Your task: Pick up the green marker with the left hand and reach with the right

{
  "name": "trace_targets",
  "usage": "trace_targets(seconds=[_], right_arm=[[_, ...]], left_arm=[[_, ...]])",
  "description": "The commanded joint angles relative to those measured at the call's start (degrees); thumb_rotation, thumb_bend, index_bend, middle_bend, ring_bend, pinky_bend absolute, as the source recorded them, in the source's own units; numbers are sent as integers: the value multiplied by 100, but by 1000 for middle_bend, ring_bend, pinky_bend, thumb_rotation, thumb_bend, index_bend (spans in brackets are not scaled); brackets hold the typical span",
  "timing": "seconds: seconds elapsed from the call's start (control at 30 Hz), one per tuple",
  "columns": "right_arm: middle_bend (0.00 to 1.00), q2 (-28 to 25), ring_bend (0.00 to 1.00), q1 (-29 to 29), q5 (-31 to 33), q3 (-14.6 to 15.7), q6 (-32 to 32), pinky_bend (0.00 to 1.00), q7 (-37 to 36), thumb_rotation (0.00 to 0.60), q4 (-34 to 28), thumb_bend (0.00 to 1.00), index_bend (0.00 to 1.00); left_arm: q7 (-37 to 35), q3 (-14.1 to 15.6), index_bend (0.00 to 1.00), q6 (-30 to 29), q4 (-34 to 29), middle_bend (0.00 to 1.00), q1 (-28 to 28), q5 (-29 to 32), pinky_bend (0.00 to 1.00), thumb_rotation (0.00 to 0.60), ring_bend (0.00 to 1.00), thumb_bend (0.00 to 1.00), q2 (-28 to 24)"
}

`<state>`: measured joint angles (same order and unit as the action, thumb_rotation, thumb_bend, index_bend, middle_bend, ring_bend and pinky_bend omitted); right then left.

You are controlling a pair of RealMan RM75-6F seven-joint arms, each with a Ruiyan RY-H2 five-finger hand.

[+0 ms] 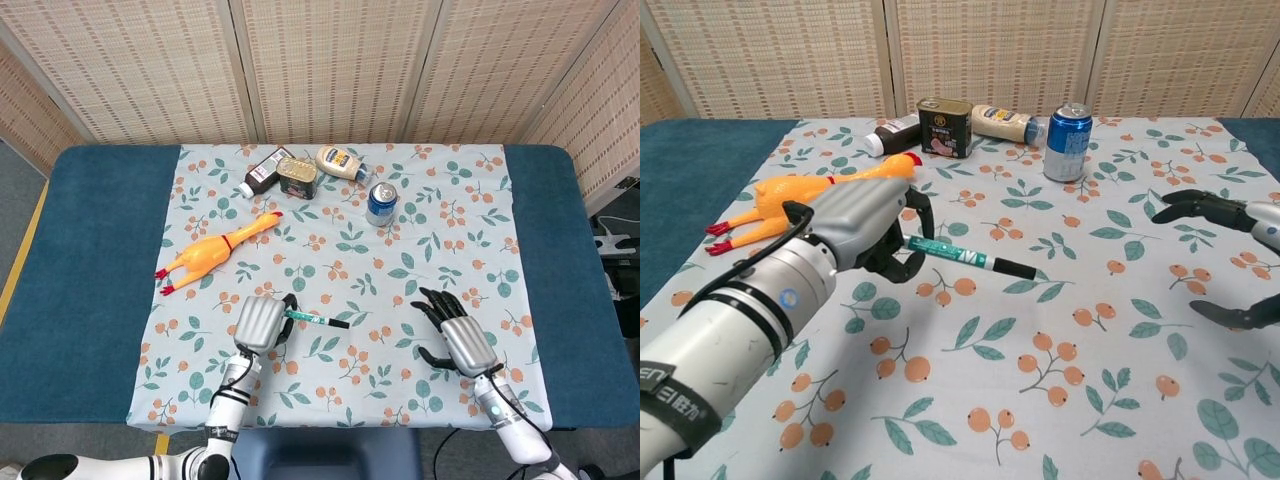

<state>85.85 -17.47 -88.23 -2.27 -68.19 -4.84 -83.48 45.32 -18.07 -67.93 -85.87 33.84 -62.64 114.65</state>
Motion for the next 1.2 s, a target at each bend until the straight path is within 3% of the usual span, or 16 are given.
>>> trace_targets(seconds=[0.03, 0.27, 0.53, 0.83, 1.2], right_arm=[[0, 304, 0, -105, -91, -20, -18, 0, -311, 600, 81, 206, 195], [0, 1038, 0, -200, -53, -321, -395, 0, -345, 600, 506, 206, 330], [0, 1230, 0, -434, 256, -457, -68, 0, 12, 600, 271, 206, 331], [0, 1572, 0, -443, 430, -488, -186, 0, 259, 600, 308, 206, 387], [32, 1978, 0, -495, 280, -650, -646, 0, 66, 600, 793, 206, 525]], left_arm=[[18, -102, 770, 102, -274, 1000, 2, 393, 1000, 600, 1000, 433, -89], [136, -109, 770, 15, -538, 1000, 140, 750, 1000, 600, 1000, 433, -120], [112, -246, 769, -62, -677, 1000, 316, 1198, 1000, 600, 1000, 428, -75], [-44, -554, 769, -60, -949, 1000, 562, 1752, 1000, 600, 1000, 427, -106], [-121, -418, 769, -171, -967, 1000, 784, 2017, 1000, 600, 1000, 426, -115]])
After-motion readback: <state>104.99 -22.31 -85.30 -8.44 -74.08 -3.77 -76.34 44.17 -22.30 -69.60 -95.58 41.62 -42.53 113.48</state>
